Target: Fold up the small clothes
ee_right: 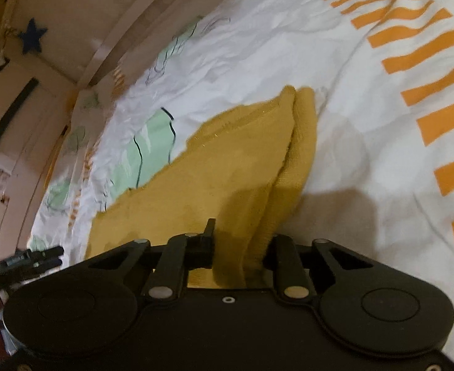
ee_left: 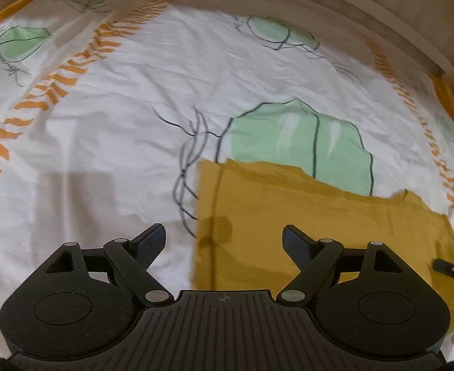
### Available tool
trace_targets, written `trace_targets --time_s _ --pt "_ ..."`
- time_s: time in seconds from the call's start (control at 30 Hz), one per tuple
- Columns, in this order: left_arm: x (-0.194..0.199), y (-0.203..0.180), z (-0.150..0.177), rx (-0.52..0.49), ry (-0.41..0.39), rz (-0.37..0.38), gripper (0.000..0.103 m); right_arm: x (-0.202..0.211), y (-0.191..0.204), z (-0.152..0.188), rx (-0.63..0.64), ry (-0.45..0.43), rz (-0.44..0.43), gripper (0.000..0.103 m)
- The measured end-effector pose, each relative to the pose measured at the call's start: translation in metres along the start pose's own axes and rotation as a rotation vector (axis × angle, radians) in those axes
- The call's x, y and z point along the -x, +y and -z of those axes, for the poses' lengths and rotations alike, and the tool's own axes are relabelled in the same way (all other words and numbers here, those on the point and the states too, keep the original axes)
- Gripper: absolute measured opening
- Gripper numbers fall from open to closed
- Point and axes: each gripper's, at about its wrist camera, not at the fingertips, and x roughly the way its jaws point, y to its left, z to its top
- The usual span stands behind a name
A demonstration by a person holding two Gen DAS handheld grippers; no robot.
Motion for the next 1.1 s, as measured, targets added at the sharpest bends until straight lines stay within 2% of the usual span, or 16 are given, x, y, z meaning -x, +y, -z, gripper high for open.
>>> trace_targets --time_s 0.13,0.3,0.43,0.63,0.87,1.1 --pt "0.0 0.013 -0.001 0.017 0.02 0.002 0.082 0.009 0.038 -0.002 0.079 -0.025 0.05 0.027" --pt "0.002 0.025 -0.001 0.014 0.032 0.002 0.082 0.006 0.094 -0.008 0.174 -0.016 0.063 0.026" --pt "0.008 0.035 -0.002 0.032 0.031 0.013 0.082 -0.011 0.14 -0.01 0.234 0.01 0.056 0.026" --pt "0.014 0.048 -0.003 0.047 0.026 0.022 0.082 -0.051 0.191 0.009 0.304 0.063 0.031 0.026" --pt "0.018 0.068 -0.005 0.079 0.023 0.02 0.082 -0.101 0.226 0.044 0.38 0.142 0.07 0.026" --pt "0.019 0.077 -0.005 0.092 0.029 0.026 0.082 -0.123 0.241 0.07 0.467 0.156 0.154 0.026"
